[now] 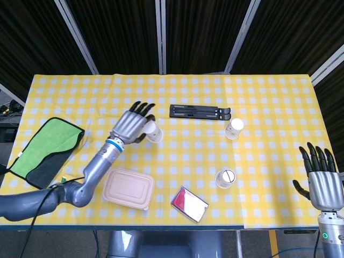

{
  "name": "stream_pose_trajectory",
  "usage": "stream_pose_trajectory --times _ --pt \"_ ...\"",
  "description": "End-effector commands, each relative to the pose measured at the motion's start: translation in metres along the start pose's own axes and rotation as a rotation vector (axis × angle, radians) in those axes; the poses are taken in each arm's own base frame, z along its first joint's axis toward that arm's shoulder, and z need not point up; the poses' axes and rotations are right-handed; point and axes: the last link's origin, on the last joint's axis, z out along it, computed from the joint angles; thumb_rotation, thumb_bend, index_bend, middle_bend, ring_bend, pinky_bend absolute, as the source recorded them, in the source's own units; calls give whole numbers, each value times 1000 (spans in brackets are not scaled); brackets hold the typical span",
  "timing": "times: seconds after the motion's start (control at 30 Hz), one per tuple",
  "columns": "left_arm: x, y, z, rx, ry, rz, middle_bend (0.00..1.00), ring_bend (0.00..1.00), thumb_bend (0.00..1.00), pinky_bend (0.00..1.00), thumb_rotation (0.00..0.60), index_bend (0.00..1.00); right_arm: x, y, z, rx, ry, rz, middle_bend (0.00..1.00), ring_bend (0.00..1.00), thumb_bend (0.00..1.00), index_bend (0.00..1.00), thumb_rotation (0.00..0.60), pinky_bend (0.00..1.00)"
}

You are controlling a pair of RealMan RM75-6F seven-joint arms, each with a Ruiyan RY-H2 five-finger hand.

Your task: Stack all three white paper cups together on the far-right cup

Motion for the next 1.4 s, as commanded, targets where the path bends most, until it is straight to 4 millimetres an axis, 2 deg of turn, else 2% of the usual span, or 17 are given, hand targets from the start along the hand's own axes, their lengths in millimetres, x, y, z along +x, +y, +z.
stream_pose_trajectory --times 0.03,0.2,0.3,0.4,0.53,0.63,0.73,0.87,1.07,1.23,1.4 --pt "-12 40 18 -63 -22 19 0 0 439 0 600 316 1 4 0 -11 2 -1 0 0 106 91 600 0" --pt "-32 78 29 -117 -71 19 0 0 435 0 600 299 6 9 1 -22 24 13 0 0 105 91 600 0" --pt "-37 88 32 -126 -84 28 0 0 431 0 600 262 8 11 0 -23 35 18 0 0 105 91 600 0" --pt "-39 91 32 -125 -97 38 0 0 389 0 600 170 9 11 -1 -24 37 19 0 0 105 91 600 0" --pt "-38 92 31 -114 -95 39 0 0 233 0 600 27 9 11 -2 -24 35 16 0 0 106 91 600 0" --pt "-34 87 29 -104 -85 44 0 0 181 0 600 0 9 11 -2 -24 36 14 0 0 106 91 600 0" --pt "-25 78 22 -91 -59 29 0 0 181 0 600 0 8 10 -3 -21 31 10 0 0 106 91 600 0" --pt "-11 51 -3 -57 11 9 0 0 181 0 600 0 8 9 -3 -20 25 8 0 0 106 91 600 0" --pt "-4 -9 -64 38 54 9 0 0 180 0 600 0 3 7 -2 -20 7 9 0 0 106 84 600 0" --pt "-7 -60 -132 163 122 2 0 0 181 0 600 0 -5 5 2 -21 -16 -1 0 0 106 76 600 0" --pt "-17 -93 -196 261 184 5 0 0 180 0 600 0 -8 -3 8 -5 -10 6 0 0 105 73 600 0"
